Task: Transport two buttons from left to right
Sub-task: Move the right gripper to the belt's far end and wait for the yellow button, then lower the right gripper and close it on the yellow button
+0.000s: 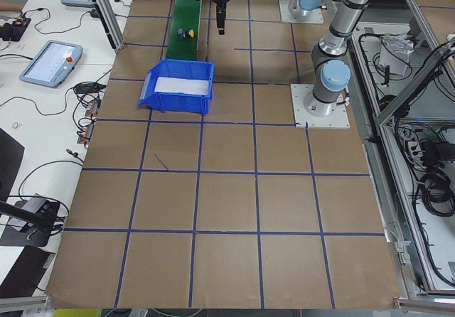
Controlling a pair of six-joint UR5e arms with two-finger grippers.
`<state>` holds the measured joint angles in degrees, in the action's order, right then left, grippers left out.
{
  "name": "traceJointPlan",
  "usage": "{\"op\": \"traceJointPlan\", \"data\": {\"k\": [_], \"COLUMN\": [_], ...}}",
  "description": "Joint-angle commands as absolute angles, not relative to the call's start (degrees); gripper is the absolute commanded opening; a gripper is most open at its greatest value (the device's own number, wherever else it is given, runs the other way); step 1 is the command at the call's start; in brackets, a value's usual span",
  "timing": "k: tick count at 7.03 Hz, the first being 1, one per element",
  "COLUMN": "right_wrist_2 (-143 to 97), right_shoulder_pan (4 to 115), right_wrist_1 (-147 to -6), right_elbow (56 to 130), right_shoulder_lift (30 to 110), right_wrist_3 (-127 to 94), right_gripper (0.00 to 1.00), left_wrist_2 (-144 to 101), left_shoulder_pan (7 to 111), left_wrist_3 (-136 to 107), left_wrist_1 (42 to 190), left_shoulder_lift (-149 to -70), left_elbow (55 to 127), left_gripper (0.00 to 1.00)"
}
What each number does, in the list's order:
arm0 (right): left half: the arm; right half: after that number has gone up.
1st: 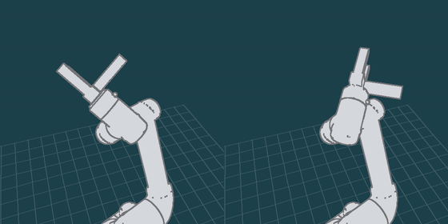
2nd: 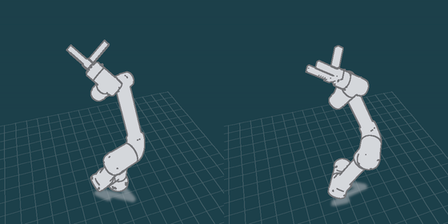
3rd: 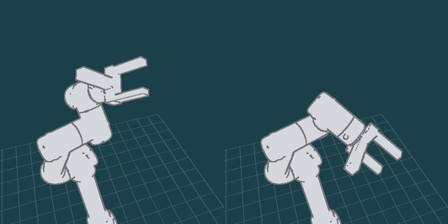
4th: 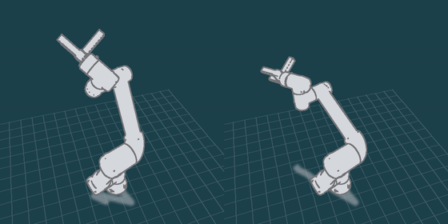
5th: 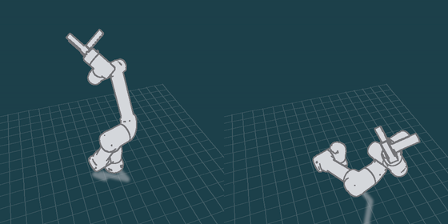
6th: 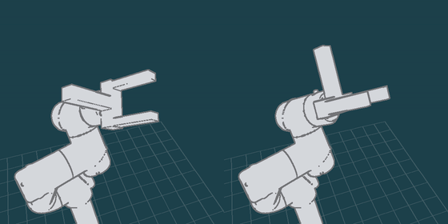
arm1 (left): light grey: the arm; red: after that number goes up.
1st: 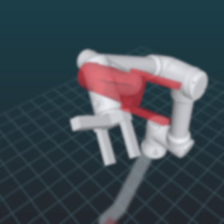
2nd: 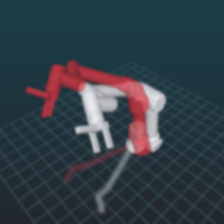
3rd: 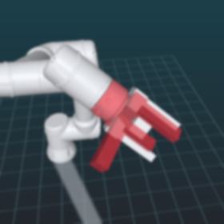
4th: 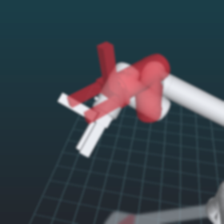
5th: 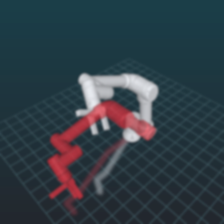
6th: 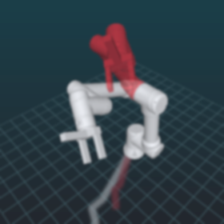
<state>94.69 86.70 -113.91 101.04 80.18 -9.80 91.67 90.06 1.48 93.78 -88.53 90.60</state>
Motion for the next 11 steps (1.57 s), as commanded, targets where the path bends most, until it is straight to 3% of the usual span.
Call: {"op": "traceJointPlan", "data": {"k": [1,5,11], "right_wrist_2": [94.7,88.3,88.9], "right_shoulder_pan": [86.9,89.0,98.7], "right_wrist_1": [-115.1,-115.1,-114.1], "right_elbow": [101.2,96.9,80.7], "right_shoulder_lift": [80.5,79.5,63.5], "right_wrist_3": [-9.9,-12.2,-22.4], "right_gripper": [1.00,1.00,0.98], "left_wrist_2": [91.8,91.8,92.0], "left_shoulder_pan": [90.1,90.1,90.1], "left_wrist_3": [1.1,1.4,1.2], "left_wrist_1": [93.8,93.8,93.8], "left_shoulder_lift": [-88.5,-88.2,-88.2], "left_elbow": [90.7,91.1,90.9], "left_gripper": [1.00,1.00,1.00]}}
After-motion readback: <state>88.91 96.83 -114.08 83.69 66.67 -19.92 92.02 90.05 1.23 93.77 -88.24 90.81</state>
